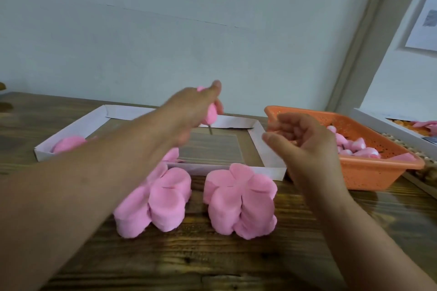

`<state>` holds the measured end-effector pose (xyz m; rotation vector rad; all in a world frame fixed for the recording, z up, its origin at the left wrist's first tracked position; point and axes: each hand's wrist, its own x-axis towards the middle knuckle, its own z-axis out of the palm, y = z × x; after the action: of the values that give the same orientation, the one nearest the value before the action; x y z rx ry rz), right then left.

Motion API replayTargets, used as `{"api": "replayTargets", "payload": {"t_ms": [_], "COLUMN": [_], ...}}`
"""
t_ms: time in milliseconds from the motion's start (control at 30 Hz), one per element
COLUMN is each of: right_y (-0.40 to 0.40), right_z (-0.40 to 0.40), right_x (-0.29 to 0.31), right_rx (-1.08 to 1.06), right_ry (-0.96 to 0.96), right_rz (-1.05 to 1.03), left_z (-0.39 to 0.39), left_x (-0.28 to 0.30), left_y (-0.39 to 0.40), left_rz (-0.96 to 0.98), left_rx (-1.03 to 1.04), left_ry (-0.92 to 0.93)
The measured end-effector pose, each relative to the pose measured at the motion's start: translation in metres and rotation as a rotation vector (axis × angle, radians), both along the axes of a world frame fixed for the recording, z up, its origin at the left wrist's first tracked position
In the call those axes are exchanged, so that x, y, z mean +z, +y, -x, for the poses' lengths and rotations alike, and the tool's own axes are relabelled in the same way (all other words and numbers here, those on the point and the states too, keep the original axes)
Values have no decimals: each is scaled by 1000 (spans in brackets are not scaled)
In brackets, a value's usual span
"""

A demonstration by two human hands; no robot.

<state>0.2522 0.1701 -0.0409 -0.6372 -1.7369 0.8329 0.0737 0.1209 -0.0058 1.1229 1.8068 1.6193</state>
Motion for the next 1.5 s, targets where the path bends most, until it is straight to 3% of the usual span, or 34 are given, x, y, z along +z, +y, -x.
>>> {"api": "replayTargets", "payload": {"t_ms": [233,333,400,533,800,1033,1200,1500], "right_y": [30,35,36,37,39,38,36,35], "right_z": [-10,-12,-12,-14,-15,-15,-15,-15], "right_x": [-5,-5,-5,-5,-5,-3,-2,-2], "right_rx": [-128,-161,-174,-187,-188,-193,-186,-168], "right_ry": [-3,-27,-26,-53,-79,-82,-93,-72], "right_rz": [-8,-40,-53,-65,-71,-51,-47,-19], "left_z": [46,51,50,48,56,55,52,49], "left_x": [-22,-38,-46,-56,-75,-80,-73,-60], "left_y": [29,34,36,43,45,44,41,34], "left_rz": [420,530,608,645,711,767,954,959], "left_rx": [139,115,68,20,131,69,46,-173], "left_ry": [542,829,927,936,980,1005,1113,917]}}
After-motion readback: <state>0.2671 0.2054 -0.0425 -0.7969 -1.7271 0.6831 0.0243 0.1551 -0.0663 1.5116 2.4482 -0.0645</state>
